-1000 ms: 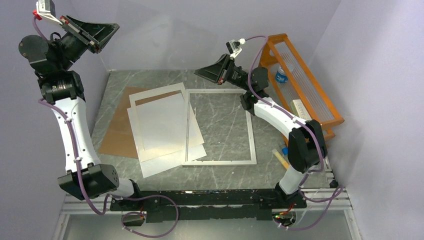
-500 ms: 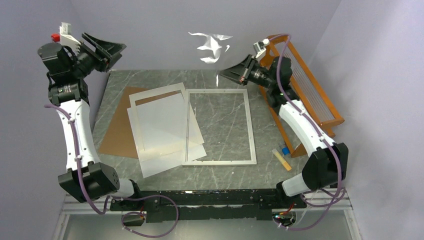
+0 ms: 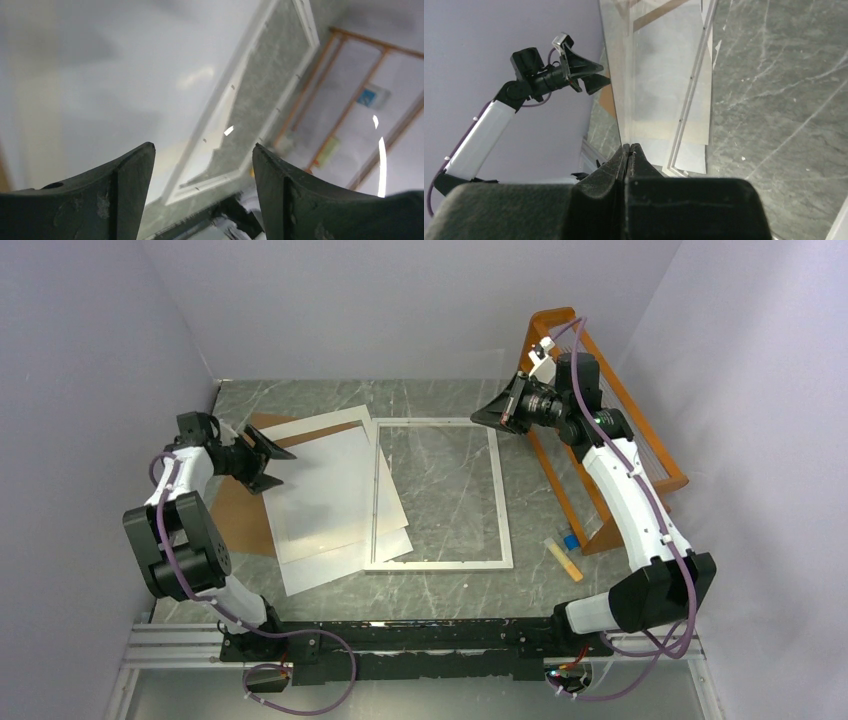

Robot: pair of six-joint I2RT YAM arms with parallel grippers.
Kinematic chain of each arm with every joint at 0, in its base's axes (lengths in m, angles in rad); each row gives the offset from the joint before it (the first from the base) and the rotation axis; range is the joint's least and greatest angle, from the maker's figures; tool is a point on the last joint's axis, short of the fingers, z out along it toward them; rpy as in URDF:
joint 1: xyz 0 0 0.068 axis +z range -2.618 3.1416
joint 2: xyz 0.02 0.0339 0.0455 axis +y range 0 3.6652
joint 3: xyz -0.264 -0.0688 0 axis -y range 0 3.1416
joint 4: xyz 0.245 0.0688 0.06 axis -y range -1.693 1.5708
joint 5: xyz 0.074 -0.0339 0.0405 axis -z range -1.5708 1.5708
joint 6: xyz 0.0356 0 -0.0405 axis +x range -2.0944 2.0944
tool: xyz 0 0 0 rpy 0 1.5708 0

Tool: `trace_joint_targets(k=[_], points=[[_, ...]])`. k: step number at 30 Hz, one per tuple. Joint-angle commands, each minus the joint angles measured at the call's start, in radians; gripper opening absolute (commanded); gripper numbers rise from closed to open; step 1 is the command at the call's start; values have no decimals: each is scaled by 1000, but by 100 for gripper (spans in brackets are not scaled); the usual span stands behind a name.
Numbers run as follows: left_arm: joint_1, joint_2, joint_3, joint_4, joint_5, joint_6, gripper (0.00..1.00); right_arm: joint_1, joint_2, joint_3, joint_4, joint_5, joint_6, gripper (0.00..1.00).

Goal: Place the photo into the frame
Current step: Move the photo frame item to the center of the board.

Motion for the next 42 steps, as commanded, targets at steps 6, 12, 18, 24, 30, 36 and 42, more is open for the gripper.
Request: trace_joint_targets(k=[6,12,18,24,30,36,42], points=[[-165,95,-59,57,143,38,75,-12,32,134,-86,44,-68,0],[-169,169,-8,-123,-124,109,73,-13,72,212,-158,97,-108,0],[-144,249,54,-218,-214,154,75,-18,82,247,-182,138,-125,0],[-80,316,97,-277,-331,196,75,-24,75,289,-196,191,-143,0],[-53,357,124,-313,-464,211,75,-31,74,297,-186,219,-143,0],[-46,408,178,-350,-661,227,75,-37,82,323,-178,223,-146,0],[-36,434,282,-349,-708,223,75,-39,119,373,-174,146,-132,0]])
